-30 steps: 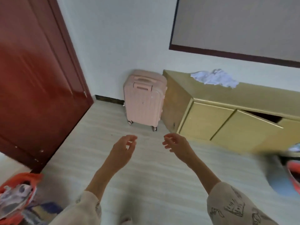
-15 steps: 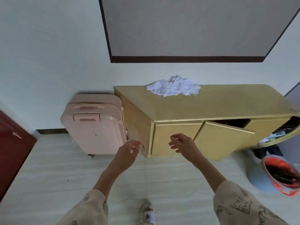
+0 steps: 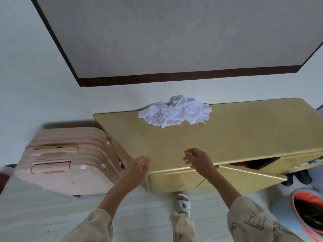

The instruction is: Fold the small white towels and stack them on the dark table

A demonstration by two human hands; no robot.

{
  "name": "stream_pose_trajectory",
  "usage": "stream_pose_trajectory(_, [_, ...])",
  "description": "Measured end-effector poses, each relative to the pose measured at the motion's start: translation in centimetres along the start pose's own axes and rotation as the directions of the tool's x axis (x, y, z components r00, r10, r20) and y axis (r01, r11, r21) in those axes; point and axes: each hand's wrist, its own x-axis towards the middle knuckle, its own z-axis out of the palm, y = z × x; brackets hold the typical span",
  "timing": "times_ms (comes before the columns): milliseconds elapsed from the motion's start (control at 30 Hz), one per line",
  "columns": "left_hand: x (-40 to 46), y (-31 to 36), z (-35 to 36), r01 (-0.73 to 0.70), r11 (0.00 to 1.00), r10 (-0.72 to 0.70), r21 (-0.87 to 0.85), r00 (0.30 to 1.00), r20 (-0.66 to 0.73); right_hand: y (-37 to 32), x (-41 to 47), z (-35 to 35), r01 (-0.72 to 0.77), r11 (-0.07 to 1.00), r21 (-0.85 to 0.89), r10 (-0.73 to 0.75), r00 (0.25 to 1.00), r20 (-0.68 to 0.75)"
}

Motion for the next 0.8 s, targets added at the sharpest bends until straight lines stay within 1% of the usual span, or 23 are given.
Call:
stream_pose_trajectory(167, [10.3,3.1,-0.9,0.110,0.991,-0.120,-0.081,0.985,-0.123,-1.0,12.5,-3.9,-0.038,0.991,-0.129,0.031,0.998,-0.053])
stream_pose_trajectory(300, [17.9,6.8,-1.7,0.129,0.982,-0.157,-0.138,0.965,-0.209,-3.0,21.9,-6.8,-0.012,0.964,-0.264,0.011,1.000,-0.009])
stream_pose_trajectory(433, [23.2,8.8,-0.1,0.175,0.970,-0.204,-0.170,0.964,-0.172,-4.4,30.3,-8.6,0.010,0.919,-0.394,0.018,0.998,0.066])
stream_pose_trajectory(533, [25.1,8.9,1.1,0.221,0.961,-0.242,-0.166,0.964,-0.115,-4.8,34.8,-8.5,0.118,0.854,-0.506,-0.065,0.990,0.123])
stream_pose_trajectory(600, [26.7,8.6,1.5,0.249,0.956,-0.266,-0.153,0.959,-0.101,-5.1,37.6,-7.9,0.198,0.826,-0.528,-0.108,0.975,0.196])
stream_pose_trajectory(667, [27.9,8.3,1.5,0.263,0.954,-0.279,-0.146,0.955,-0.104,-5.1,39.4,-7.1,0.243,0.817,-0.523,-0.127,0.960,0.248])
stream_pose_trajectory(800, [29.6,7.7,1.9,0.283,0.948,-0.300,-0.144,0.947,-0.113,-4.2,41.4,-6.1,0.238,0.784,-0.573,-0.110,0.962,0.250])
